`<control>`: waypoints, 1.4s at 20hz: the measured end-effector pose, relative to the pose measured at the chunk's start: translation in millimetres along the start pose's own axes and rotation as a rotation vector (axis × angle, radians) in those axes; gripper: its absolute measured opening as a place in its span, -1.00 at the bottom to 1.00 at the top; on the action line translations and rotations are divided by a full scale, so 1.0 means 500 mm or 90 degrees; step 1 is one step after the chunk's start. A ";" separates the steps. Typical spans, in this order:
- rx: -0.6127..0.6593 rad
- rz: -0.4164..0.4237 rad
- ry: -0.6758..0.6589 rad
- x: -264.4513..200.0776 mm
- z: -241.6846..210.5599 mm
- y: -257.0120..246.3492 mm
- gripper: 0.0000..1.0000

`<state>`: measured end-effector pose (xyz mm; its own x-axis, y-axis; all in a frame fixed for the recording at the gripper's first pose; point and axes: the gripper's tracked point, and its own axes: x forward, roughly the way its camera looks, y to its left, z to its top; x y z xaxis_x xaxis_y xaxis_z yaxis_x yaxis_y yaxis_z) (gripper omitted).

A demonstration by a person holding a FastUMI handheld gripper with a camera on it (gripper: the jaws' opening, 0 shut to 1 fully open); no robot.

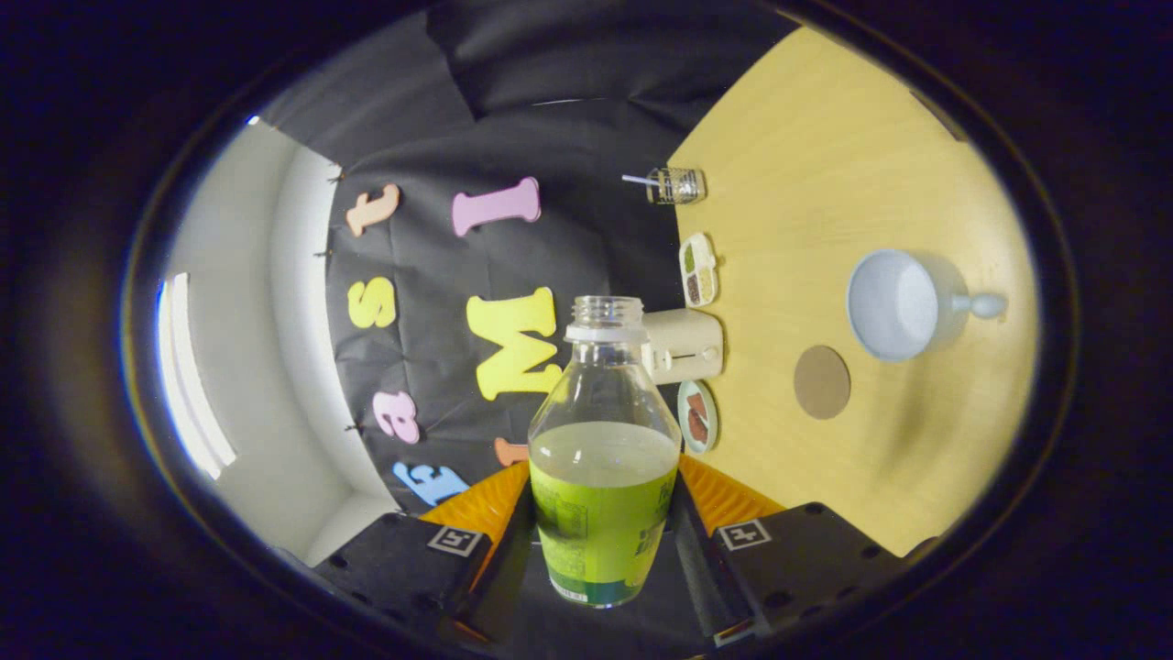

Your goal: Take the bottle from table, then pour the juice into the cup, finally place the bottle on the coaster

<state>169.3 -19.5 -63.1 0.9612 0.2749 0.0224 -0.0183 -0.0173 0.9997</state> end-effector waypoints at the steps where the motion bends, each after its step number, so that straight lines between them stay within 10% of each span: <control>1: -0.035 -0.007 0.007 -0.001 -0.005 0.004 0.56; 18: -0.784 -0.140 -0.081 -0.040 0.035 0.142 0.58; 28: -0.913 -0.197 -0.101 0.014 0.066 0.113 0.59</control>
<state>183.8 -50.1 -6.7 0.9953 -0.0174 -0.0955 0.0291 0.9920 0.1226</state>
